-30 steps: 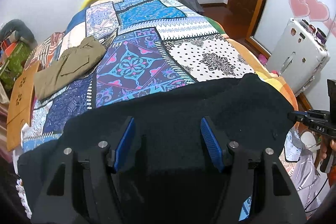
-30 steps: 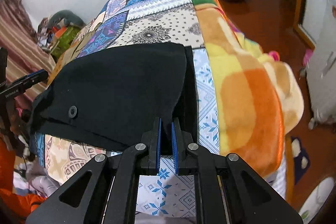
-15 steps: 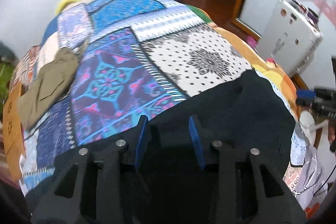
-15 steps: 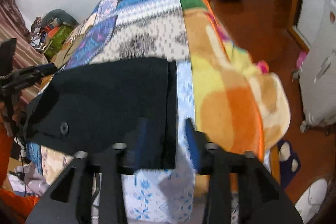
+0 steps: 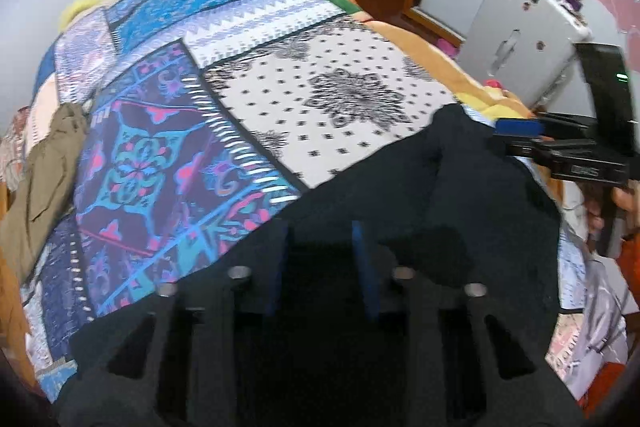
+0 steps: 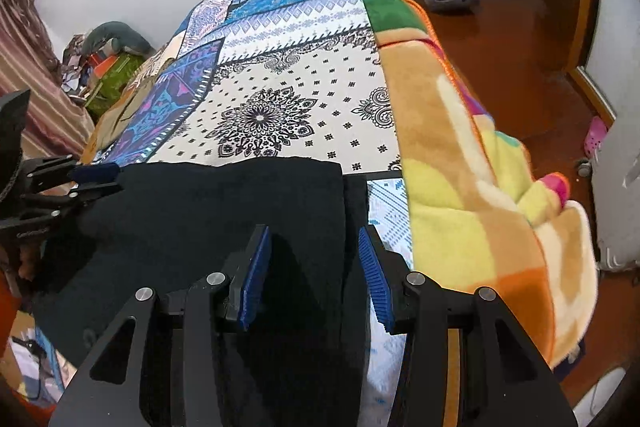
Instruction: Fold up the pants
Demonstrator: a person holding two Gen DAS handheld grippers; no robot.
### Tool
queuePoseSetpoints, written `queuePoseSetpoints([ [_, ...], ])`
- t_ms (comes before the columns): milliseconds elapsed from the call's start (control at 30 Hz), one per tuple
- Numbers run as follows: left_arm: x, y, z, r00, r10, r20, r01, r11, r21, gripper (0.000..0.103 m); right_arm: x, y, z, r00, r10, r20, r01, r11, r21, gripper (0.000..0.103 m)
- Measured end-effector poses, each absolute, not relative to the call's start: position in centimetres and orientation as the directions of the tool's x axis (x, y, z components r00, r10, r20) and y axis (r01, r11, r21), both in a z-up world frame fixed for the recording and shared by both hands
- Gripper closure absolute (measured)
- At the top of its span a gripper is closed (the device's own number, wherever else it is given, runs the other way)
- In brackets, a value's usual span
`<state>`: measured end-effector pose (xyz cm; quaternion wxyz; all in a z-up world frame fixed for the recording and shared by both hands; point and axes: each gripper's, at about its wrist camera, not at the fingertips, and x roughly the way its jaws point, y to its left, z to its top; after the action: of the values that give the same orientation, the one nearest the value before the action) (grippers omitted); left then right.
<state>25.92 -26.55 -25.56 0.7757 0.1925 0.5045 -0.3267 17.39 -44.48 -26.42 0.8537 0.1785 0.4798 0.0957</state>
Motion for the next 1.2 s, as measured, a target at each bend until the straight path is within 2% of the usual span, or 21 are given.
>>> queuePoseSetpoints([
  [100, 25.4, -26.9, -25.5, 0.285, -0.317, -0.905, 0.719, 0.695, -0.017, 0.099, 18.1, -44.6, -27.2, 0.512, 0.343, -0.787, 0.011, 0.914, 0.405, 0.061],
  [133, 25.2, -27.1, -25.5, 0.297, -0.31, -0.903, 0.722, 0.692, -0.001, 0.101, 18.2, -44.7, -27.3, 0.512, 0.351, -0.785, 0.01, 0.91, 0.413, 0.063],
  [167, 25.0, -27.2, -25.4, 0.31, -0.301, -0.902, 0.725, 0.689, 0.019, 0.102, 18.2, -44.7, -27.3, 0.519, 0.355, -0.778, 0.008, 0.908, 0.42, 0.066],
  [200, 24.9, -27.3, -25.4, 0.319, -0.299, -0.9, 0.725, 0.688, 0.029, 0.103, 18.2, -44.6, -27.3, 0.525, 0.357, -0.772, 0.001, 0.907, 0.42, 0.08],
  [233, 24.8, -27.3, -25.3, 0.323, -0.298, -0.898, 0.724, 0.689, 0.032, 0.103, 18.2, -44.5, -27.2, 0.527, 0.362, -0.769, -0.01, 0.907, 0.421, 0.088],
  [267, 24.8, -27.3, -25.3, 0.326, -0.298, -0.897, 0.723, 0.69, 0.033, 0.103, 18.1, -44.4, -27.1, 0.531, 0.359, -0.768, -0.013, 0.909, 0.416, 0.091],
  [500, 25.6, -26.4, -24.3, 0.376, -0.286, -0.882, 0.681, 0.73, 0.053, 0.103, 17.2, -44.7, -25.5, 0.612, 0.321, -0.723, -0.031, 0.923, 0.383, 0.098],
  [633, 26.2, -26.1, -23.8, 0.331, -0.315, -0.89, 0.695, 0.719, 0.004, 0.103, 17.0, -45.3, -24.7, 0.64, 0.287, -0.713, -0.015, 0.932, 0.362, 0.099],
  [733, 26.3, -26.6, -24.6, 0.244, -0.301, -0.922, 0.716, 0.697, -0.038, 0.083, 16.8, -45.6, -24.8, 0.646, 0.255, -0.719, 0.004, 0.941, 0.338, 0.1],
  [833, 26.0, -27.0, -25.4, 0.261, -0.274, -0.926, 0.728, 0.685, 0.003, 0.076, 16.5, -46.2, -25.1, 0.649, 0.243, -0.721, 0.027, 0.94, 0.34, 0.1],
  [967, 26.7, -27.2, -25.6, 0.279, -0.27, -0.921, 0.722, 0.692, 0.016, 0.058, 16.0, -46.9, -25.7, 0.632, 0.277, -0.724, 0.046, 0.919, 0.392, 0.1],
  [1133, 27.7, -27.7, -26.3, 0.226, -0.305, -0.925, 0.734, 0.678, -0.044, 0.058, 16.2, -47.3, -26.2, 0.597, 0.331, -0.731, 0.056, 0.891, 0.45, 0.098],
  [1200, 27.4, -27.9, -26.3, 0.208, -0.316, -0.926, 0.748, 0.661, -0.058, 0.061, 16.7, -47.0, -26.3, 0.581, 0.345, -0.737, 0.05, 0.889, 0.456, 0.094],
])
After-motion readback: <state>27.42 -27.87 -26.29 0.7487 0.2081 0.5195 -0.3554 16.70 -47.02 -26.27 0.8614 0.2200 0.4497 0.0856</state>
